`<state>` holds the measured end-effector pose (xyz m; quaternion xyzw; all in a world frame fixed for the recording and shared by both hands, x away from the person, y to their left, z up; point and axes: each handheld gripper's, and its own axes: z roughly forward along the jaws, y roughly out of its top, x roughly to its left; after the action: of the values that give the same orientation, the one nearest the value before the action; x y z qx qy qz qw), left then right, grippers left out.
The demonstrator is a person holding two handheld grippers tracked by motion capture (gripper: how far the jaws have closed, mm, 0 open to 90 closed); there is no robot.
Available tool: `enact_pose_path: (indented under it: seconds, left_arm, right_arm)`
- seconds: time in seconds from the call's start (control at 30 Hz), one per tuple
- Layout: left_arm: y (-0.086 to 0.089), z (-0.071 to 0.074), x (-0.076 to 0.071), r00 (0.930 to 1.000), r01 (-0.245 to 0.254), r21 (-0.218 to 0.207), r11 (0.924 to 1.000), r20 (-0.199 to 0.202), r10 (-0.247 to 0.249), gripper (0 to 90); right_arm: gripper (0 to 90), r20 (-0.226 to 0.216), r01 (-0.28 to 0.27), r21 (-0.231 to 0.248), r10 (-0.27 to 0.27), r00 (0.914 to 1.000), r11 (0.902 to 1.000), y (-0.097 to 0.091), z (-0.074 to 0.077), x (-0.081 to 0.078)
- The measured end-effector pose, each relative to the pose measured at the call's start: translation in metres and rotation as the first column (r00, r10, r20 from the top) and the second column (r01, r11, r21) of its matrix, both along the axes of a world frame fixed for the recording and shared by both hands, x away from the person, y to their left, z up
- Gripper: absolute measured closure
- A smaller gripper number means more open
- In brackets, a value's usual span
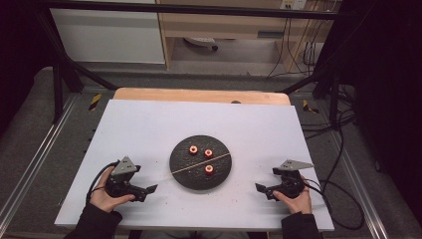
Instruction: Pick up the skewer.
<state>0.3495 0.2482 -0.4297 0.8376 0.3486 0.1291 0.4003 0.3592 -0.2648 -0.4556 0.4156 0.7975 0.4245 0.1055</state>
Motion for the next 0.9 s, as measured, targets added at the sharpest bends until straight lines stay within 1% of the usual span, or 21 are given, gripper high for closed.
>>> enact_pose_path:
  seconds: [0.1, 0.13, 0.17, 0.2, 0.3, 0.4, 0.53, 0.67, 0.73, 0.77, 0.87, 0.9]
  left_arm:
    - [-0.009, 0.005, 0.001, 0.9998, 0.021, 0.005, 0.9998, 0.002, -0.021, 4.1]
    - [-0.009, 0.005, 0.001, 0.9998, 0.021, 0.005, 0.9998, 0.002, -0.021, 4.2]
    - [-0.013, 0.007, 0.002, 0.9997, 0.026, 0.007, 0.9996, 0.002, -0.026, 4.2]
    - [-0.013, 0.007, 0.002, 0.9997, 0.026, 0.007, 0.9996, 0.002, -0.026, 4.3]
    - [-0.020, 0.011, 0.004, 0.9994, 0.035, 0.008, 0.9994, 0.000, -0.035, 4.9]
    - [-0.029, 0.016, 0.008, 0.9990, 0.045, 0.018, 0.9988, -0.002, -0.045, 5.7]
    - [-0.035, 0.020, 0.012, 0.9990, 0.045, 0.026, 0.9986, -0.004, -0.045, 8.1]
    - [-0.042, 0.025, 0.017, 0.9995, 0.030, 0.034, 0.9990, -0.003, -0.030, 15.4]
    - [-0.046, 0.026, 0.019, 0.9996, 0.027, 0.030, 0.9992, -0.004, -0.027, 16.8]
    - [-0.048, 0.026, 0.020, 0.9996, 0.026, 0.032, 0.9991, -0.004, -0.026, 21.8]
    - [-0.054, 0.025, 0.023, 0.9999, 0.011, 0.040, 0.9991, -0.004, -0.011, 29.3]
    - [-0.055, 0.025, 0.024, 0.9999, 0.007, 0.036, 0.9993, -0.008, -0.007, 32.3]
  right_arm:
    - [0.7, -0.001, 0.002, 0.005, -0.002, 1.0000, 1.0000, 0.000, 0.001, 0.000]
    - [0.7, -0.004, 0.003, 0.006, -0.003, 1.0000, 1.0000, 0.000, 0.001, 0.000]
    - [0.7, -0.002, 0.003, 0.005, -0.003, 1.0000, 1.0000, 0.000, 0.000, 0.000]
    - [0.7, -0.003, 0.003, 0.004, -0.003, 1.0000, 1.0000, 0.000, 0.000, 0.000]
    - [0.7, -0.001, 0.002, 0.005, -0.002, 1.0000, 1.0000, 0.000, 0.001, 0.000]
    - [0.7, -0.002, 0.006, 0.005, -0.006, 1.0000, 1.0000, -0.001, 0.001, 0.000]
    - [0.7, 0.000, 0.006, 0.004, -0.006, 1.0000, 1.0000, -0.001, 0.001, -0.001]
    - [0.8, -0.003, 0.004, 0.007, -0.004, 1.0000, 1.0000, -0.001, 0.001, -0.001]
    - [0.8, -0.003, 0.004, 0.006, -0.004, 1.0000, 1.0000, -0.001, 0.001, 0.000]
    - [0.8, -0.004, 0.004, 0.006, -0.004, 1.0000, 1.0000, -0.001, 0.001, 0.000]
    - [0.9, -0.004, 0.005, 0.006, -0.005, 1.0000, 1.0000, 0.000, 0.001, 0.000]
    - [0.9, -0.003, 0.006, 0.006, -0.006, 1.0000, 1.0000, 0.000, 0.001, 0.000]
